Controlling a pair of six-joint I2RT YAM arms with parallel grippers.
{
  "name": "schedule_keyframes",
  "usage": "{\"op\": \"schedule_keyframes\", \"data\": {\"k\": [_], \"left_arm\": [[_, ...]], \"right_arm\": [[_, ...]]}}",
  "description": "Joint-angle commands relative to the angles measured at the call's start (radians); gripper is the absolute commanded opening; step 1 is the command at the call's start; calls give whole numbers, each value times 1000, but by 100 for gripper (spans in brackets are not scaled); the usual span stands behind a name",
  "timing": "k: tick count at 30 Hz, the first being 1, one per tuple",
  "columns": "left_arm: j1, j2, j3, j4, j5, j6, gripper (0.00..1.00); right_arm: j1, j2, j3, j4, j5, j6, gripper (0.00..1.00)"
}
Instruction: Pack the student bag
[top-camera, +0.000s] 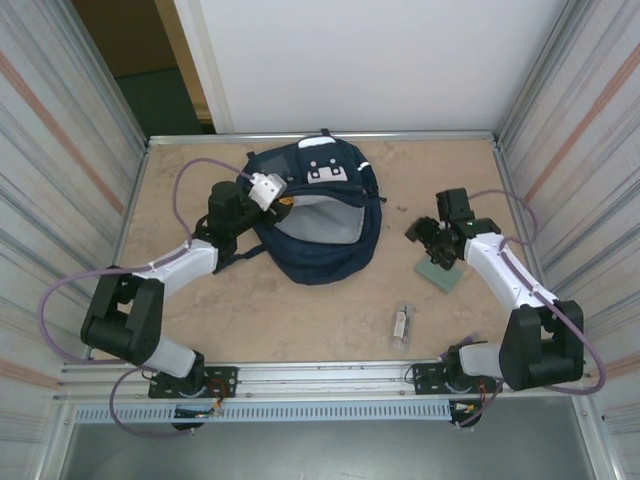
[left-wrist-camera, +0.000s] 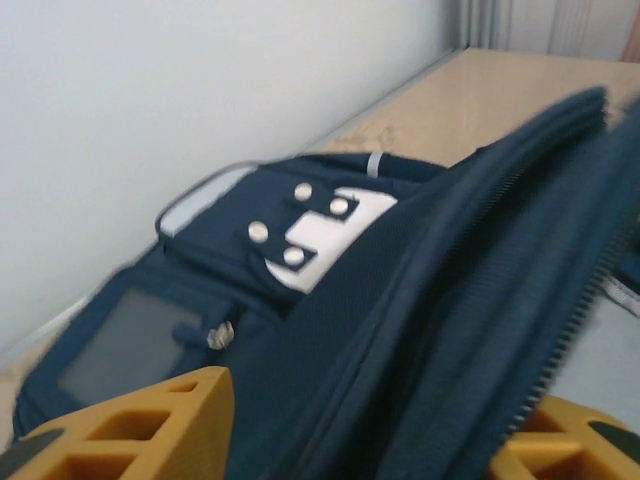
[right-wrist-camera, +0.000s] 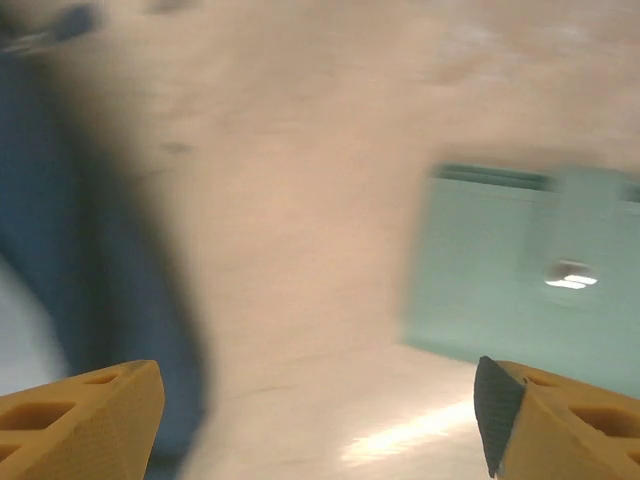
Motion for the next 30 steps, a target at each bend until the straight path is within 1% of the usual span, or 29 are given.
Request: {"op": "schedule_keyframes", "data": {"k": [1, 3, 7, 9, 10, 11, 12, 13, 15, 17, 19, 20, 22, 24, 27, 29, 30], "left_arm": [[2, -115, -5, -134, 37, -81, 54], [-9, -196, -10, -207, 93, -104, 54], [-117, -372, -29, -408, 85, 63, 57], [-150, -444, -31, -495, 95, 103, 59], [-159, -481, -33, -540, 98, 101, 59], [-165, -513, -37, -572, 99, 78, 59], [-166, -538, -43, -581, 99, 38, 59], [-167, -565, -57, -572, 99, -23, 59], [-166, -597, -79, -549, 107, -163, 55], [-167, -605, -88, -551, 159, -316, 48], [-166, -578, -80, -591, 245, -382, 45], [-168, -557, -63, -642, 274, -395, 44], [-183, -523, -38, -723, 297, -408, 45], [-214, -510, -39, -751, 282, -434, 47], [-282, -521, -80, -705, 207, -482, 49], [-333, -527, -110, -660, 165, -514, 50], [-358, -524, -125, -638, 130, -547, 50]], "right_arm": [[-86, -47, -77, -78, 39, 20, 79], [-133, -52, -108, -60, 9, 5, 77], [-170, -31, -141, -53, 5, -46, 75], [-171, -7, -167, 5, -38, -84, 69], [-167, 14, -172, 35, -82, -121, 66], [-157, 37, -166, 49, -121, -158, 64], [-141, 58, -160, 53, -132, -188, 62], [-109, 73, -151, 54, -116, -210, 62], [-44, 93, -144, 81, -69, -240, 61], [1, 123, -130, 115, -84, -273, 60], [42, 149, -107, 123, -100, -298, 58], [67, 160, -99, 131, -97, -309, 57], [107, 182, -91, 159, -133, -323, 56], [141, 213, -69, 167, -191, -326, 55], [210, 219, -46, 163, -257, -278, 54], [231, 181, -38, 167, -289, -258, 57], [224, 156, -23, 149, -279, -261, 61]]}}
